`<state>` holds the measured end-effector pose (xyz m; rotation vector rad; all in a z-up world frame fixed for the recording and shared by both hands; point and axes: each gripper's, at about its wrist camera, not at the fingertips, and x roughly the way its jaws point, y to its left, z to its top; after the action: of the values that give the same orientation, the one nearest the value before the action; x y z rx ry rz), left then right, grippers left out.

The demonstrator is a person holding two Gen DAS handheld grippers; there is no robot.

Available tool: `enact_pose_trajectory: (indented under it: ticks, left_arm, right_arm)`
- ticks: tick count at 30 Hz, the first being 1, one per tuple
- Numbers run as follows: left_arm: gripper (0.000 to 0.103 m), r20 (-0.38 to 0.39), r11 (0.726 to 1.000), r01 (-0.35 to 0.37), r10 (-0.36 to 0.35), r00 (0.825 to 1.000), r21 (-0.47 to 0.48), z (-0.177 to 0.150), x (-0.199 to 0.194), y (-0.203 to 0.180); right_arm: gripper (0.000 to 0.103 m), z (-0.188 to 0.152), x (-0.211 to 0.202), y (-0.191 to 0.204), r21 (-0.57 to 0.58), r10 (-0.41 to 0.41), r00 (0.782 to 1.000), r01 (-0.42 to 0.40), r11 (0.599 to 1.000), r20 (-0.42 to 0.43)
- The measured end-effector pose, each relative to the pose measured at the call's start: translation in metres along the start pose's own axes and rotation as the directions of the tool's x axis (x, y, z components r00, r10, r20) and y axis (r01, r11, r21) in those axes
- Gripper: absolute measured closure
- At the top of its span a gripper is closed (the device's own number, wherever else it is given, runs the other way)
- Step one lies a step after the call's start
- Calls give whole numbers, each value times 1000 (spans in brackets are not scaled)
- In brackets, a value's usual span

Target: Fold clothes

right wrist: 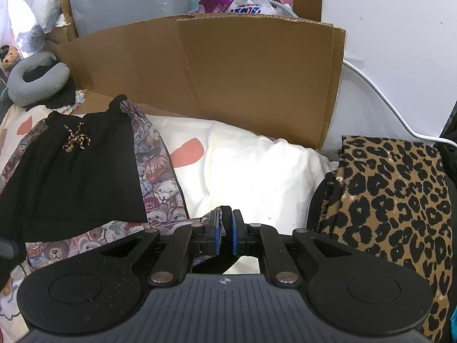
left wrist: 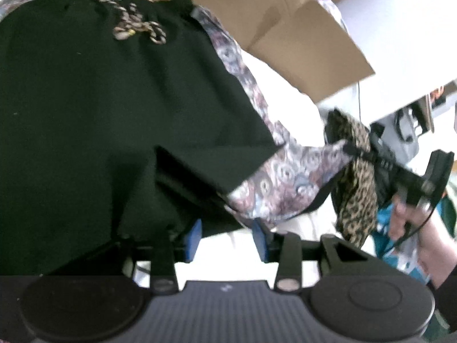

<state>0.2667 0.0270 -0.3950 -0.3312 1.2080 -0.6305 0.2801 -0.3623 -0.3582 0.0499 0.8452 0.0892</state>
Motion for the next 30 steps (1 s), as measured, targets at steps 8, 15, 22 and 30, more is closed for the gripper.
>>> enact_pose_trajectory:
  ticks: [8, 15, 22, 30]
  left_arm:
    - [47, 7, 971, -105, 106, 994, 216, 2, 19, -23]
    - [42, 106, 963, -108, 84, 991, 247, 11, 14, -31]
    - [42, 85, 940, -92, 68, 994, 328, 0, 17, -33]
    - [30, 47, 887, -148, 142, 989, 437, -22, 27, -40]
  right_arm:
    - [96, -1, 2, 0, -7, 1, 1000, -1, 1000, -6]
    - [96, -1, 2, -1, -9, 3, 1000, -3, 1000, -8]
    - [96, 3, 3, 0, -14, 11, 1000, -11, 1000, 0]
    - [96, 2, 4, -1, -9, 10, 1000, -10, 1000, -6]
